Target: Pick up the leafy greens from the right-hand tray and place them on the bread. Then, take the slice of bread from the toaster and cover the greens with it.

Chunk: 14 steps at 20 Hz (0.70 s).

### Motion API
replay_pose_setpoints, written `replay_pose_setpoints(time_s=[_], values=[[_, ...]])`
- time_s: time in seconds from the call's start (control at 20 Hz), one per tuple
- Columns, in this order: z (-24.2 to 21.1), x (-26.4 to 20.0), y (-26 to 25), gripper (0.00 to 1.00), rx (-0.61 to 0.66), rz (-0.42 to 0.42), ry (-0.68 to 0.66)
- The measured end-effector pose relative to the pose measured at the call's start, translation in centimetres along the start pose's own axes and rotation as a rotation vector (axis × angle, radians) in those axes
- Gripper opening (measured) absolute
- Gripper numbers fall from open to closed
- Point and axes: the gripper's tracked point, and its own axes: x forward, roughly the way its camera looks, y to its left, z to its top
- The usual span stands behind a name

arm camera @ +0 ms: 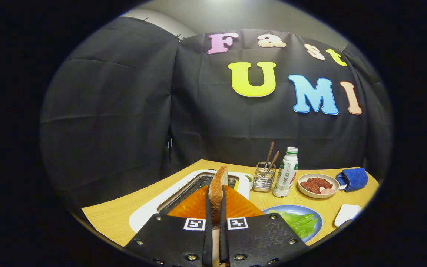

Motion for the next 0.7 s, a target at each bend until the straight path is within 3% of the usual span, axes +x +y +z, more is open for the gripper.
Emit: replay_pose_setpoints(time_s=[0.4, 0.7], values=[[4.0, -1.2, -0.4, 0.07, 0.022, 0.0, -0.054], [8.3, -5.3, -2.1, 0.07, 0.027, 0.038, -0.128]])
